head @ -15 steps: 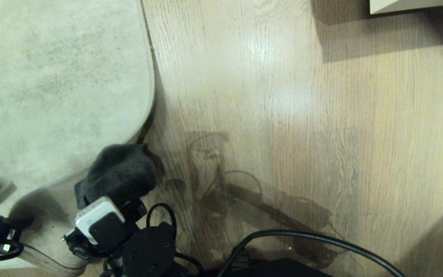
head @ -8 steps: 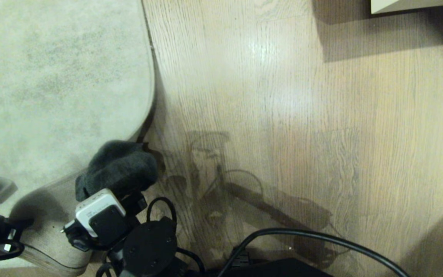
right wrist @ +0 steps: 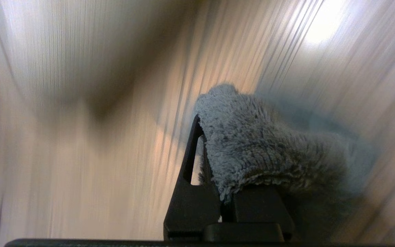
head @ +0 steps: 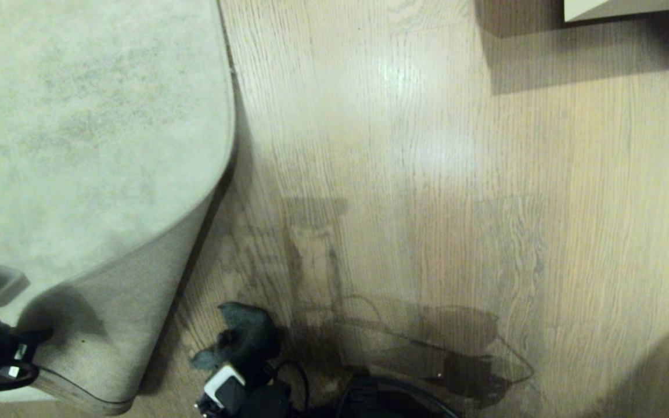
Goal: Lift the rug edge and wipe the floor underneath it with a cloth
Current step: Wipe the floor under the carpet with a rag
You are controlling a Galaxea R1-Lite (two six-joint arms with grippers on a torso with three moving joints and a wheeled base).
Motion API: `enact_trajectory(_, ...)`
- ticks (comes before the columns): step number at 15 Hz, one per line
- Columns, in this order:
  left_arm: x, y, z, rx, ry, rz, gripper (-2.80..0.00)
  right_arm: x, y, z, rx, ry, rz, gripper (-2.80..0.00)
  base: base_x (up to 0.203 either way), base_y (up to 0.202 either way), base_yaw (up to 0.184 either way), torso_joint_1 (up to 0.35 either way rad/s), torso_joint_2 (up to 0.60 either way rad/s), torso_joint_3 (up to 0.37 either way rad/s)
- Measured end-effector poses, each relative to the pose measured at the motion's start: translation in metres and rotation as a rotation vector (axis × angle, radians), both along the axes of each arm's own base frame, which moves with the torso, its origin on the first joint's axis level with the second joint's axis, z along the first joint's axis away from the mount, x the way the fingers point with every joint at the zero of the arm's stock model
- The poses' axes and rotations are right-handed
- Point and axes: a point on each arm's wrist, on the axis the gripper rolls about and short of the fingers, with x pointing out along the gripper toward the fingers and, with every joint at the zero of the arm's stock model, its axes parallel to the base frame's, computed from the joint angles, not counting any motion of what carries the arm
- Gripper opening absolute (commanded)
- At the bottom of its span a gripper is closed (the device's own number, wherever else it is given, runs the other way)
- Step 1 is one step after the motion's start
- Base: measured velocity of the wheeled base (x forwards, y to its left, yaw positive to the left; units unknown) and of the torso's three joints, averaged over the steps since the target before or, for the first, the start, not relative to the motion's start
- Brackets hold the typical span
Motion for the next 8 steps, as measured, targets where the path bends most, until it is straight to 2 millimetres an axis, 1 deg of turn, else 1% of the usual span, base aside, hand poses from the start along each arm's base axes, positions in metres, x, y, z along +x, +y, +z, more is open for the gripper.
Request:
enact_trajectory(1,0.0,0.0,0.0,-0.001,0.001,-0.001,-2.8,0.006,0.001,0.017,0.035,-0.015,-0.009,-2.8,0.0,0.0,0.0,0.0,0.0,0.0)
enact_trajectory(2,0.0,0.0,-0.001,-0.002,0.001,-0.003,-2.8,0.013,-0.001,0.028,0.052,-0.022,-0.025,-2.8,0.0,0.0,0.0,0.0,0.0,0.0)
enact_trajectory(3,0.0,0.0,-0.001,-0.002,0.003,-0.001,-2.8,0.02,-0.002,0.035,0.058,-0.026,-0.04,-2.8,0.0,0.0,0.0,0.0,0.0,0.0)
enact_trajectory(5,0.001,0.0,-0.001,-0.003,0.004,-0.002,-2.8,0.04,-0.01,0.046,0.084,-0.042,-0.081,-2.8,0.0,0.0,0.0,0.0,0.0,0.0)
enact_trajectory(6,0.001,0.0,-0.001,-0.003,0.004,-0.001,-2.8,0.053,-0.017,0.049,0.088,-0.046,-0.107,-2.8,0.0,0.0,0.0,0.0,0.0,0.0)
enact_trajectory(8,0.001,0.0,-0.001,-0.004,0.005,-0.001,-2.8,0.068,-0.024,0.051,0.091,-0.051,-0.136,-2.8,0.0,0.0,0.0,0.0,0.0,0.0)
